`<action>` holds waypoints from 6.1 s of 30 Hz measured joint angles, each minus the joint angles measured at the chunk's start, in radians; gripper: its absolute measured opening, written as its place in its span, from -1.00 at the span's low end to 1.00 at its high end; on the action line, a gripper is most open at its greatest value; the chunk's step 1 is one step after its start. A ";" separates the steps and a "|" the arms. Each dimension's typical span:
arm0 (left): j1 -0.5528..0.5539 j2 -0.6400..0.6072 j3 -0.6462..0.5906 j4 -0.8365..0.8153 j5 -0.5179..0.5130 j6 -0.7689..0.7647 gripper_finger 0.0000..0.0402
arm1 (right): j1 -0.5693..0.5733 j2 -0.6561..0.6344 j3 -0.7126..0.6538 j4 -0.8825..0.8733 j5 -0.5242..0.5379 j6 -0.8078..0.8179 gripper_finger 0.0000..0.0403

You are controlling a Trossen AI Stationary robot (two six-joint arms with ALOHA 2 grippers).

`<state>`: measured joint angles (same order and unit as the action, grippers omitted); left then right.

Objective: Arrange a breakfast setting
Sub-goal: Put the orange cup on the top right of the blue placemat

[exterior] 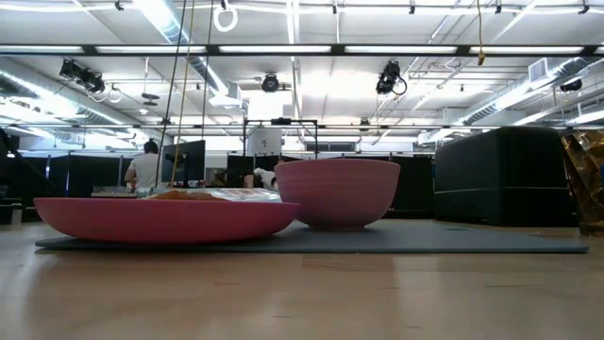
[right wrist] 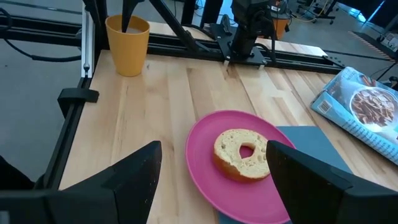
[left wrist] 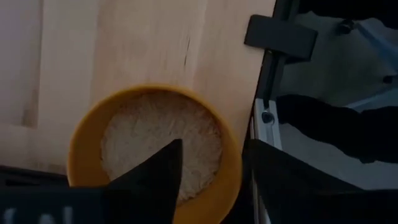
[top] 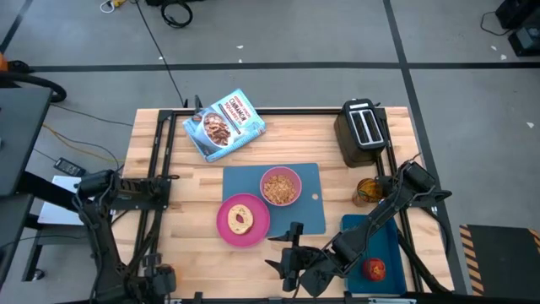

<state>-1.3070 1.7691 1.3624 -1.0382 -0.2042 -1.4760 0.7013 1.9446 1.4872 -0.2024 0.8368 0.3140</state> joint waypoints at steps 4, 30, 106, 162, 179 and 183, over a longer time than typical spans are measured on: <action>0.009 0.000 0.000 -0.001 0.000 0.049 -0.29 | 0.000 0.000 0.000 0.000 0.000 -0.002 0.47; 0.049 -0.007 0.000 -0.045 -0.032 0.180 -0.94 | -0.060 0.013 0.001 0.173 -0.187 -0.052 0.36; 0.450 -0.154 0.212 -0.015 -0.108 1.014 -0.10 | -0.278 0.397 0.231 0.499 -0.622 -0.234 0.57; 0.294 -0.318 -0.061 0.176 -0.560 0.827 -0.04 | -0.606 -0.450 -1.104 0.770 -0.154 0.041 0.57; 0.296 -0.318 -0.061 0.179 -0.592 0.811 -0.04 | -0.618 -0.376 -1.104 0.898 -0.216 0.009 0.57; 0.295 -0.318 -0.061 0.179 -0.600 0.806 -0.04 | -0.644 -0.376 -1.103 0.898 -0.196 0.025 0.57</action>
<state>-1.0119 1.4509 1.3010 -0.8593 -0.8039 -0.6697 0.0576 1.5684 0.3838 0.6960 0.6410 0.3386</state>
